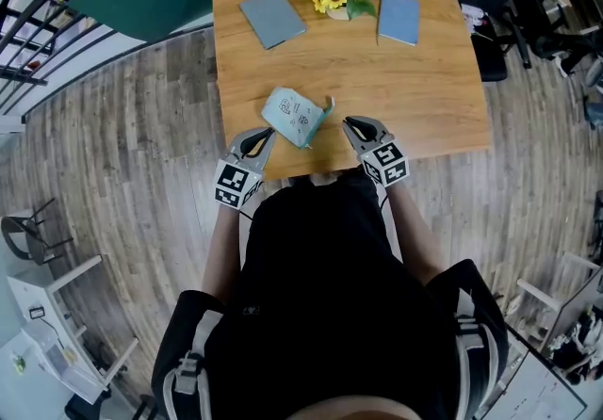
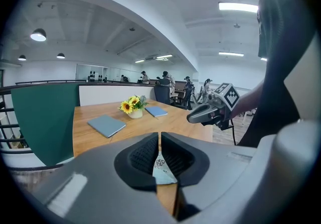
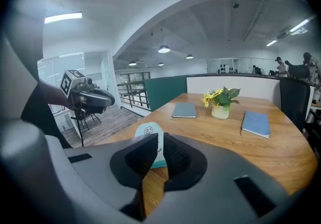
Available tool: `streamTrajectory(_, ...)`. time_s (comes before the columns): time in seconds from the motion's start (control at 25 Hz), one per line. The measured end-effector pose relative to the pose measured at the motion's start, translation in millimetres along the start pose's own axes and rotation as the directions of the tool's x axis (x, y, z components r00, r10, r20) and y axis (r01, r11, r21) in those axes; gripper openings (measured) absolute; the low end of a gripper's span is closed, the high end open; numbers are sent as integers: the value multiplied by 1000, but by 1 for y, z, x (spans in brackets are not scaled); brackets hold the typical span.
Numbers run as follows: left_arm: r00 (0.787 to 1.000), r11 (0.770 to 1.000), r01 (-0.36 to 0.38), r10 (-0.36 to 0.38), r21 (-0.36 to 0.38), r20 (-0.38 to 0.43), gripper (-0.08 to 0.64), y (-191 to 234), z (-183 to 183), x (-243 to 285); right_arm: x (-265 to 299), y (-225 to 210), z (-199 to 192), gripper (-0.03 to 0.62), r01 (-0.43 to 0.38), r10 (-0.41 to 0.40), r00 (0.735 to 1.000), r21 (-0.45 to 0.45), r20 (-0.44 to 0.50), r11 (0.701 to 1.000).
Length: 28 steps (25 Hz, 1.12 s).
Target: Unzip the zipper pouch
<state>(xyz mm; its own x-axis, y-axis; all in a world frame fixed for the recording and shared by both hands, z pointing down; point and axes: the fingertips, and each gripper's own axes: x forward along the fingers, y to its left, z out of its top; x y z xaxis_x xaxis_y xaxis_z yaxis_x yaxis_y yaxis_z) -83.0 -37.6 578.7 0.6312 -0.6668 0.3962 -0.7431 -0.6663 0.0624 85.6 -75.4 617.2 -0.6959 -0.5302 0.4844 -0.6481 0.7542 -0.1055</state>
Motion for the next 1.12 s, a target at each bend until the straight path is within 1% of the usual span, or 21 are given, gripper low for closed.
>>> streamTrajectory(0.32,1000,1000,-5,5,-4,-6,75,0,-3,0,1,5,-2,118,-19,19,1000,13,13,1000)
streamTrajectory(0.48,1000,1000,-15,15,-7,-3,114,2,-2,0,1,7,-1,194,-28,27,999,9,24,1000)
streamTrajectory(0.72,999,999,-43,43,-19,3,184,6,-5,0,1,9,-4,271,-24,24,999,-9,27,1000)
streamTrajectory(0.92,998,998,-58,58,-33,-1,243,8,-7,-2,2,15,-4,339,-49,49,998,-13,29,999)
streamTrajectory(1.0,998,997,-58,58,-49,-3,261,7,-9,-1,2,17,-5,346,-49,49,998,-11,26,999)
streamTrajectory(1.12,999,994,-48,48,-94,-1,262,5,-15,1,4,17,-8,344,-48,48,999,-11,13,999)
